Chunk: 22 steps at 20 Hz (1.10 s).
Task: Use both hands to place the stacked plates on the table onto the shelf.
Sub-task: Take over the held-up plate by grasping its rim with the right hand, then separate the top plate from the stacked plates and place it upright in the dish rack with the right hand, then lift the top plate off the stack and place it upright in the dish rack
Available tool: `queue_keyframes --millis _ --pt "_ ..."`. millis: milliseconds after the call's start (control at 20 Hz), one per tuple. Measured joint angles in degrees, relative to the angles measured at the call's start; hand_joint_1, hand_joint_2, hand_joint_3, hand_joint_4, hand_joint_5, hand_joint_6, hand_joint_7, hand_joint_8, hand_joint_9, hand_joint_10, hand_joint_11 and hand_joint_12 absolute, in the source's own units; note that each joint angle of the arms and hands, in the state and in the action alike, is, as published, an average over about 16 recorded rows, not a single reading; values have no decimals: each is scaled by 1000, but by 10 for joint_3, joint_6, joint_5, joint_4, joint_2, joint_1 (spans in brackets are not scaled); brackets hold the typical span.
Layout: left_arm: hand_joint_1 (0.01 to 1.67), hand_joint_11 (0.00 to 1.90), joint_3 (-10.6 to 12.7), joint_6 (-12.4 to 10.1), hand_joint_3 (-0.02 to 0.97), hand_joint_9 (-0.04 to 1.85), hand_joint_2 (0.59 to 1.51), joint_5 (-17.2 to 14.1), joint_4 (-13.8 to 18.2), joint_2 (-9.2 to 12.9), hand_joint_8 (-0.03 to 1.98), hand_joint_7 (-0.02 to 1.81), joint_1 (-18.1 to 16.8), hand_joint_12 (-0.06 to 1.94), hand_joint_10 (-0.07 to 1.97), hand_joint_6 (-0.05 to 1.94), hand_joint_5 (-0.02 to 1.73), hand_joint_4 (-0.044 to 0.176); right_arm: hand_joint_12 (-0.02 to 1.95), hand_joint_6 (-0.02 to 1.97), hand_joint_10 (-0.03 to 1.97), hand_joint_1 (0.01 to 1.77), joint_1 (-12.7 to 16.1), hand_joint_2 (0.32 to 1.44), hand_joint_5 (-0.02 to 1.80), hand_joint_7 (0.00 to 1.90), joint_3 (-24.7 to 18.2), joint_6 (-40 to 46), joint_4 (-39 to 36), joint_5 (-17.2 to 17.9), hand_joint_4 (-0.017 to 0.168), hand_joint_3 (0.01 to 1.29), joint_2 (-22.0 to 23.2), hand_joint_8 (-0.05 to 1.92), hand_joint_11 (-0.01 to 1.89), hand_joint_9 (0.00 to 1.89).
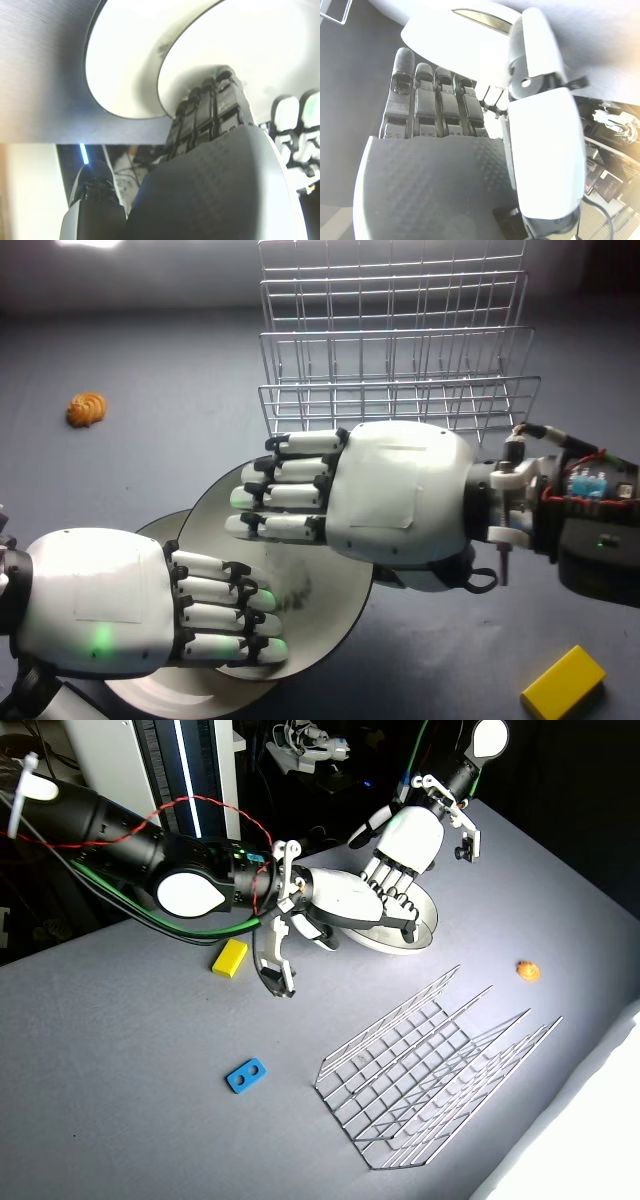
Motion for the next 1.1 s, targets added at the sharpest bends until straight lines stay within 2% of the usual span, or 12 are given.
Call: queue_keyframes --millis 300,500,750,950,1100 --pt "20 18 -1 0 21 -1 1118 1 -11 -1 5 12 0 -3 6 -22 12 -11 1192 366 173 1175 -3 1072 381 432 34 -10 -2 14 -5 19 -37 222 201 467" --pt "21 18 2 0 21 0 1120 -1 -16 -1 1 15 0 2 4 -21 15 -11 1293 654 390 1190 -5 1051 494 567 48 -14 -7 26 -5 16 -53 503 351 612" --pt "20 19 11 0 21 5 1123 -8 -20 2 -1 19 -3 4 2 -19 23 -7 1286 1005 720 1202 -6 1011 591 668 55 -17 -7 40 -5 14 -64 856 539 720" --pt "20 19 24 0 22 11 1125 -9 -22 7 2 27 -11 6 2 -12 37 -2 1317 1142 986 1211 -4 983 625 697 52 -15 -1 43 -4 13 -67 1075 624 750" --pt "20 20 38 0 22 14 1126 -6 -24 13 4 36 -20 8 4 -6 48 -1 1335 1186 1119 1217 -1 975 648 727 47 -12 5 41 -2 13 -66 1155 648 774"
